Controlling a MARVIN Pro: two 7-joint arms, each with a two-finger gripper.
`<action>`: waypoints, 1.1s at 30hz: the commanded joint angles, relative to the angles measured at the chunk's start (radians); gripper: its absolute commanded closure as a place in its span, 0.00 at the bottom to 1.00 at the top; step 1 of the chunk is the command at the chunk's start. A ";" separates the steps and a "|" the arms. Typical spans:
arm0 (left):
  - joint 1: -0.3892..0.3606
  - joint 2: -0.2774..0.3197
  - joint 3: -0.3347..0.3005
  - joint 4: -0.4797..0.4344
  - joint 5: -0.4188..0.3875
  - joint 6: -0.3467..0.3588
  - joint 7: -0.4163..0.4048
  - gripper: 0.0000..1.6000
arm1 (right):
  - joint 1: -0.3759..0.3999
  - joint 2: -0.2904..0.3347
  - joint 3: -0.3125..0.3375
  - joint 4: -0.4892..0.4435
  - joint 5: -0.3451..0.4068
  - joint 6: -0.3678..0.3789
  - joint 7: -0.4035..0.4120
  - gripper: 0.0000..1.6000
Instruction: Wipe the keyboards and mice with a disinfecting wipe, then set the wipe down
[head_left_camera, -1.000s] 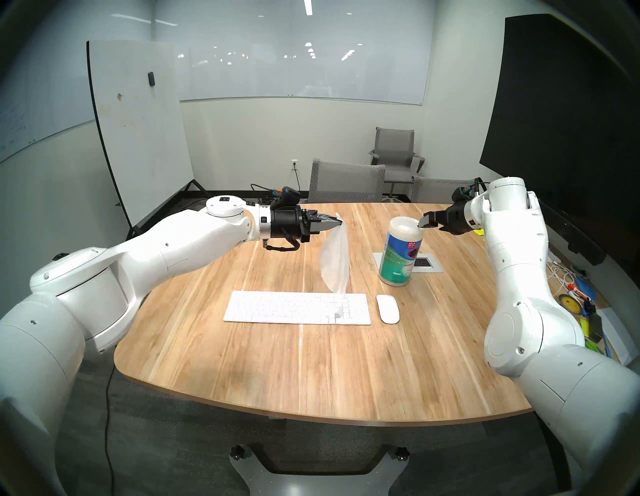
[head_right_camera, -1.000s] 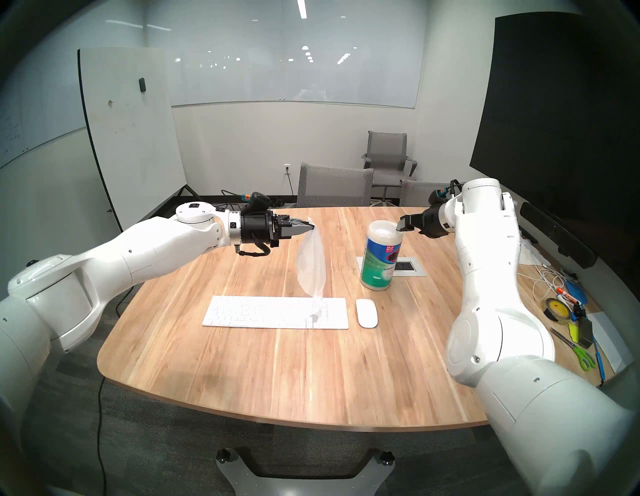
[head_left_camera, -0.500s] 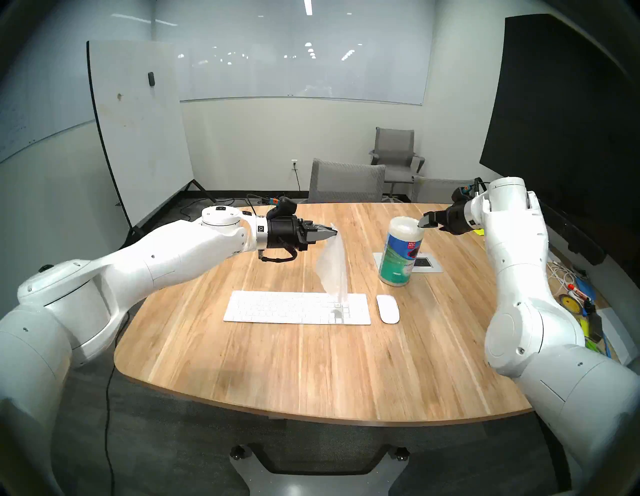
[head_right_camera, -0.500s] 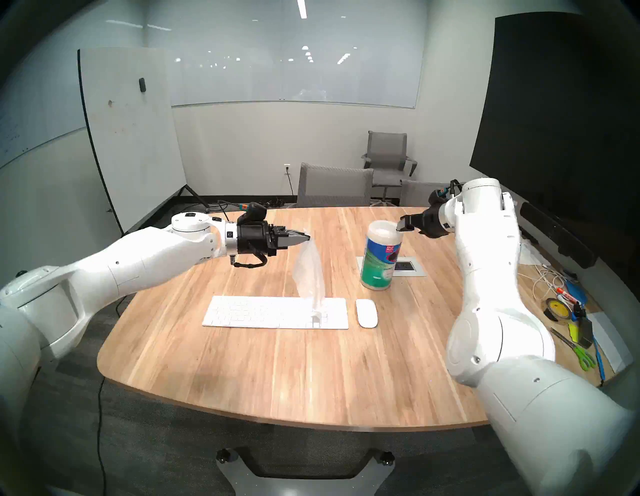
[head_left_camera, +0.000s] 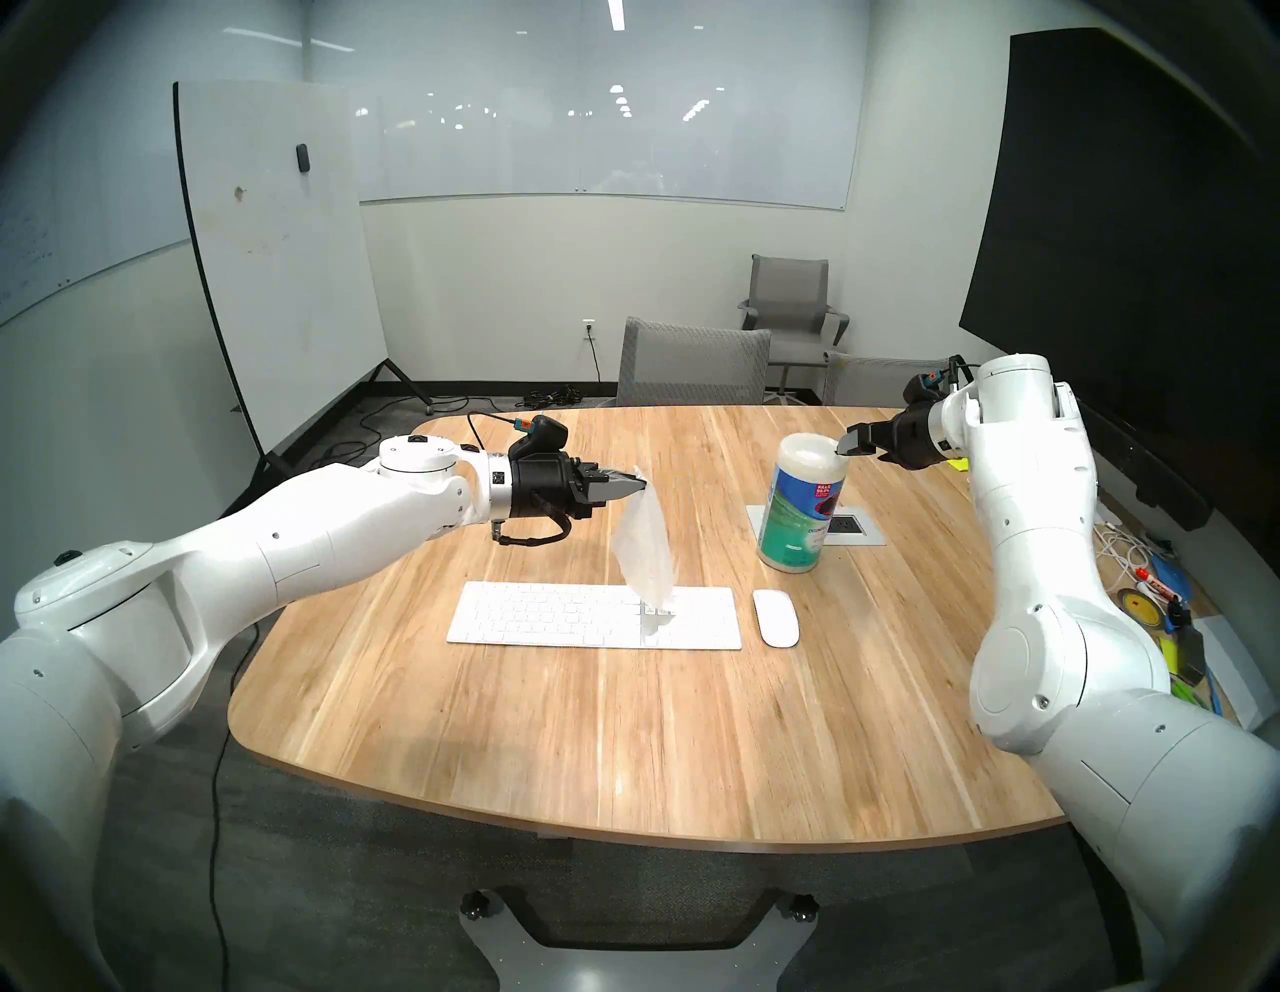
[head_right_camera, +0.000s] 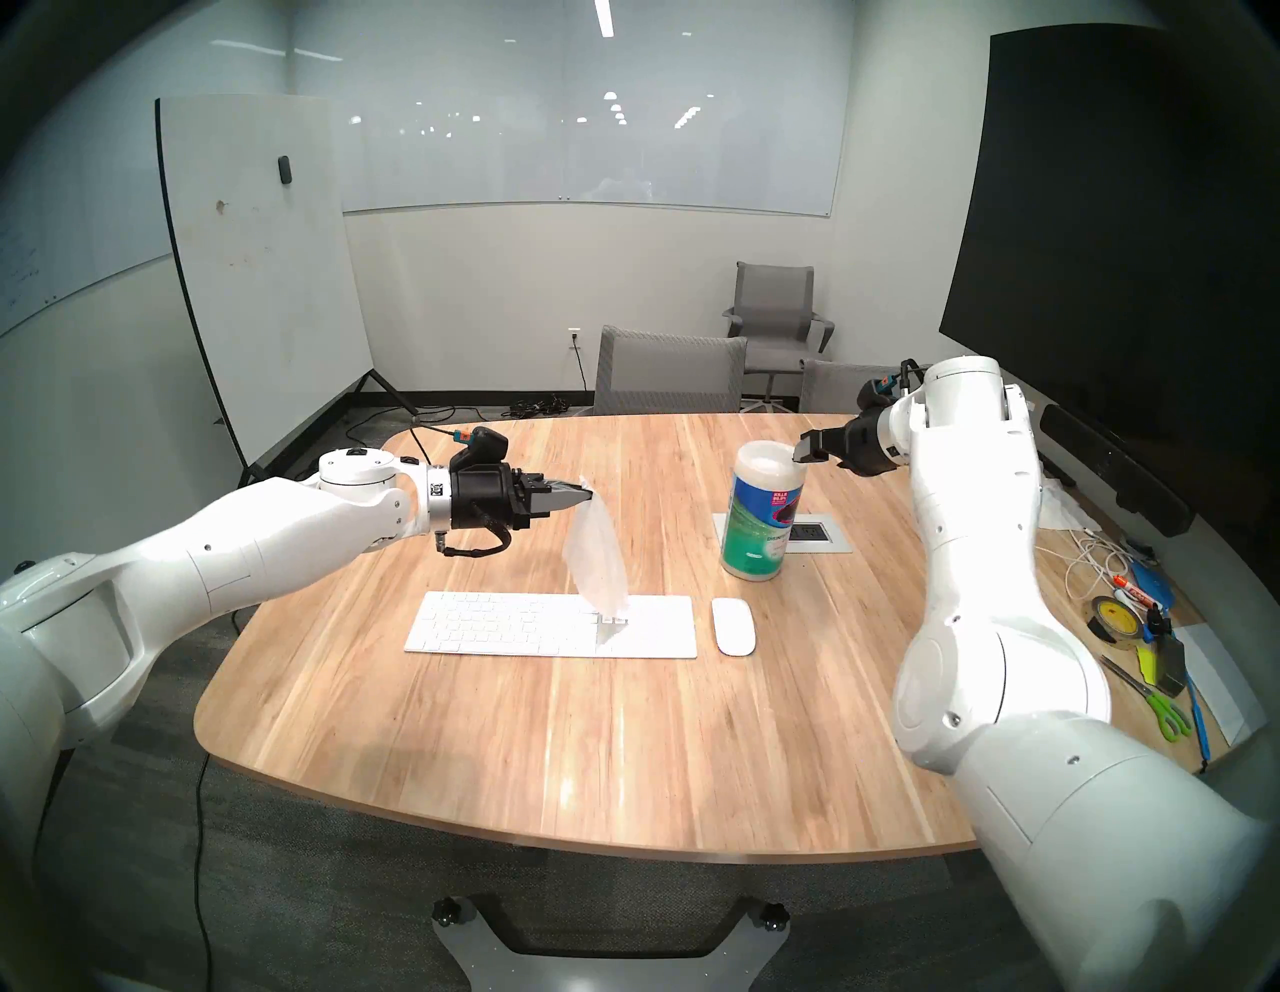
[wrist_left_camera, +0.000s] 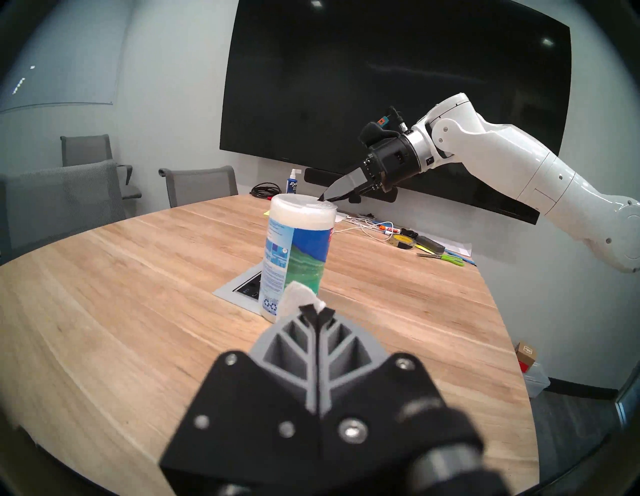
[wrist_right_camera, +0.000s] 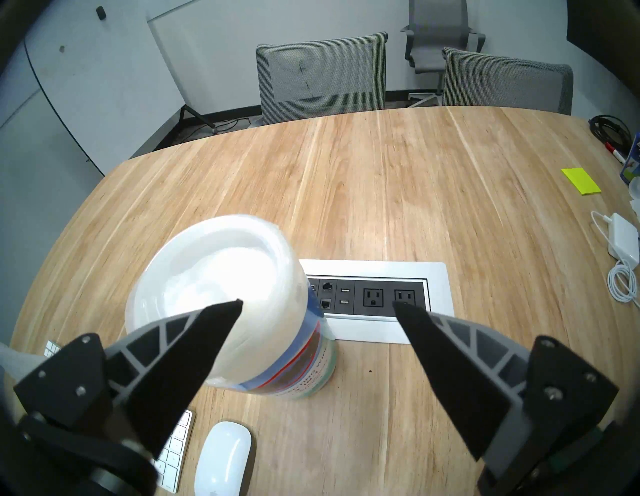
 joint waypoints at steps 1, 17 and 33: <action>0.021 0.050 -0.023 -0.024 -0.026 -0.027 0.006 1.00 | 0.022 0.002 0.001 -0.019 0.006 -0.002 0.013 0.00; 0.098 0.105 -0.022 -0.101 -0.056 -0.063 0.038 1.00 | 0.022 0.003 -0.001 -0.020 0.008 -0.002 0.013 0.00; 0.175 0.235 -0.021 -0.167 -0.072 -0.110 0.087 1.00 | 0.022 0.004 -0.002 -0.018 0.011 -0.002 0.011 0.00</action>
